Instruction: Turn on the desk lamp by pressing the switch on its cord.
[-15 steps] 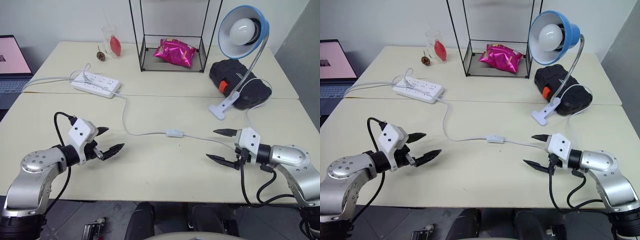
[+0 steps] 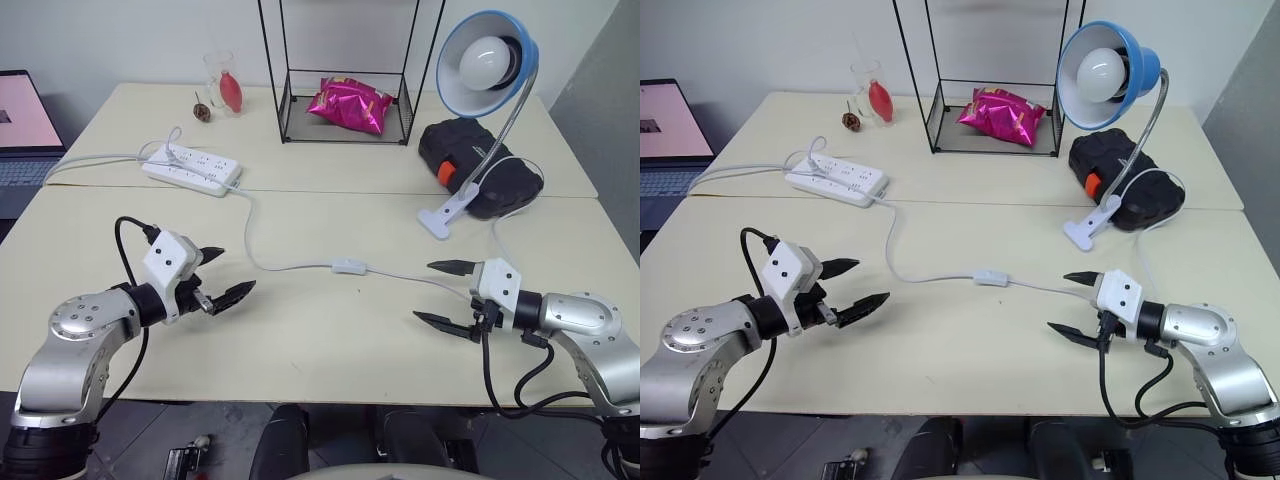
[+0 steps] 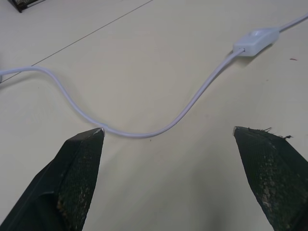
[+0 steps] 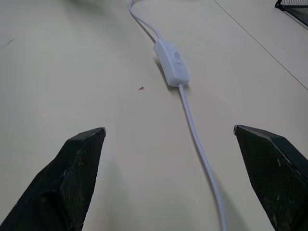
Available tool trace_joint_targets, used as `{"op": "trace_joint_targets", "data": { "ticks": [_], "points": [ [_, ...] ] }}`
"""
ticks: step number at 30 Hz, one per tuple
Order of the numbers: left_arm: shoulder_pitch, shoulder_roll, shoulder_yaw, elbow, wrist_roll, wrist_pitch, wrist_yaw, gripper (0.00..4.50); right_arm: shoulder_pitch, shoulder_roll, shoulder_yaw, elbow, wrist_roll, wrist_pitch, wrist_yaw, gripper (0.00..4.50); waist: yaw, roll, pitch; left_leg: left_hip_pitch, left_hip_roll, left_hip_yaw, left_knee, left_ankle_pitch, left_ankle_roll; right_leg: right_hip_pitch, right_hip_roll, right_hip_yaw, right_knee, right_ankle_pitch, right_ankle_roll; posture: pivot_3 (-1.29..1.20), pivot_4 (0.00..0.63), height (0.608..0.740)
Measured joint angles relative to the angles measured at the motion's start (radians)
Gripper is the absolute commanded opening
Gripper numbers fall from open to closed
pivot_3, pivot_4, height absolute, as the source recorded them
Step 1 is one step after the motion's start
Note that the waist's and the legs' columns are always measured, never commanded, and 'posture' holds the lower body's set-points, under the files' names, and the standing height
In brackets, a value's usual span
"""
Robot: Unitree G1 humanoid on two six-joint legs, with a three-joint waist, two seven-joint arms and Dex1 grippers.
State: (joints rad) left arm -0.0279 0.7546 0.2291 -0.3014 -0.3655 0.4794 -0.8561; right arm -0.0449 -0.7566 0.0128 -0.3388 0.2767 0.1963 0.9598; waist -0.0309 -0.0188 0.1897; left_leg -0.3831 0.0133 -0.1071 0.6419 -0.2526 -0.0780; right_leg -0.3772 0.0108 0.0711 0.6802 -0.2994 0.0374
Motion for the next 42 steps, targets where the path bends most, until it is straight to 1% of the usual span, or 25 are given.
{"op": "trace_joint_targets", "data": {
  "ticks": [5,11,15,21,24,27,31,35,37,38,42],
  "points": [
    [0.000,0.000,0.000,0.002,0.012,-0.058,-0.008,4.48,-0.001,-0.002,-0.001,-0.001,0.003,0.008,0.000,4.50,0.000,0.000,0.000,0.000,0.000,0.000,0.000,0.000,0.000,0.000,0.000,0.000,0.000,0.000,0.000,0.00,0.150,0.740],
    [0.006,0.000,0.002,0.012,0.008,-0.096,-0.029,4.48,-0.005,-0.022,-0.013,-0.001,0.056,0.060,0.023,4.50,0.000,0.000,0.000,0.000,0.000,0.000,0.000,0.000,0.000,0.000,0.000,0.000,0.000,0.000,0.000,0.00,0.150,0.740],
    [0.006,-0.003,0.002,0.019,0.003,-0.097,-0.030,4.48,-0.009,-0.027,-0.015,-0.001,0.058,0.070,0.026,4.50,0.000,0.000,0.000,0.000,0.000,0.000,0.000,0.000,0.000,0.000,0.000,0.000,0.000,0.000,0.000,0.00,0.150,0.740],
    [-0.008,-0.005,0.002,0.020,-0.042,-0.073,-0.037,4.48,-0.019,-0.018,-0.023,-0.001,0.067,0.082,0.016,4.50,0.000,0.000,0.000,0.000,0.000,0.000,0.000,0.000,0.000,0.000,0.001,0.000,0.000,0.000,0.000,0.00,0.150,0.740],
    [-0.035,-0.005,-0.002,0.027,-0.059,-0.065,-0.044,4.48,-0.026,-0.015,-0.029,-0.006,0.069,0.095,0.004,4.50,0.000,0.000,0.000,0.000,0.000,0.000,0.000,0.000,0.000,0.000,0.001,0.000,0.000,0.000,0.000,0.00,0.150,0.740],
    [-0.077,-0.005,-0.033,0.046,-0.061,-0.050,-0.053,4.48,-0.027,-0.015,-0.029,-0.012,0.064,0.095,0.000,4.50,0.000,0.000,0.000,0.000,-0.001,0.000,0.000,0.000,0.000,0.000,0.001,0.000,0.000,0.000,0.000,0.00,0.150,0.740],
    [-0.176,-0.039,-0.120,0.099,-0.068,-0.024,-0.087,4.48,-0.031,-0.007,-0.027,-0.033,0.060,0.099,-0.015,4.50,0.001,0.000,0.000,-0.001,-0.001,0.000,0.001,0.000,0.000,0.000,0.001,0.000,0.000,0.000,0.000,0.00,0.150,0.740],
    [-0.324,-0.092,-0.224,0.226,-0.066,-0.010,-0.154,4.48,-0.027,0.001,-0.030,-0.085,0.061,0.129,-0.048,4.50,0.002,0.000,0.000,-0.001,-0.001,0.000,0.001,0.000,0.000,0.000,0.002,-0.001,0.000,0.000,0.000,0.00,0.150,0.740],
    [-0.432,-0.127,-0.281,0.339,-0.056,-0.010,-0.203,4.48,-0.016,0.013,-0.029,-0.128,0.065,0.177,-0.082,4.50,0.002,0.000,0.000,-0.002,-0.001,-0.002,0.002,0.000,0.000,0.000,0.002,-0.002,0.000,0.000,0.000,0.00,0.150,0.740],
    [-0.460,-0.134,-0.295,0.371,-0.052,-0.011,-0.220,4.48,-0.014,0.014,-0.029,-0.143,0.067,0.198,-0.094,4.50,0.001,0.000,0.000,-0.002,-0.001,-0.001,0.002,0.000,0.000,0.000,0.002,-0.001,0.000,0.000,0.000,0.00,0.150,0.740],
    [-0.608,-0.194,-0.380,0.604,0.010,-0.073,-0.319,4.48,0.002,0.023,-0.034,-0.238,0.112,0.343,-0.166,4.50,-0.002,0.000,0.000,-0.003,-0.001,-0.001,0.002,0.000,0.000,-0.002,0.003,-0.001,0.001,0.001,0.000,0.00,0.150,0.740]
  ]
}}
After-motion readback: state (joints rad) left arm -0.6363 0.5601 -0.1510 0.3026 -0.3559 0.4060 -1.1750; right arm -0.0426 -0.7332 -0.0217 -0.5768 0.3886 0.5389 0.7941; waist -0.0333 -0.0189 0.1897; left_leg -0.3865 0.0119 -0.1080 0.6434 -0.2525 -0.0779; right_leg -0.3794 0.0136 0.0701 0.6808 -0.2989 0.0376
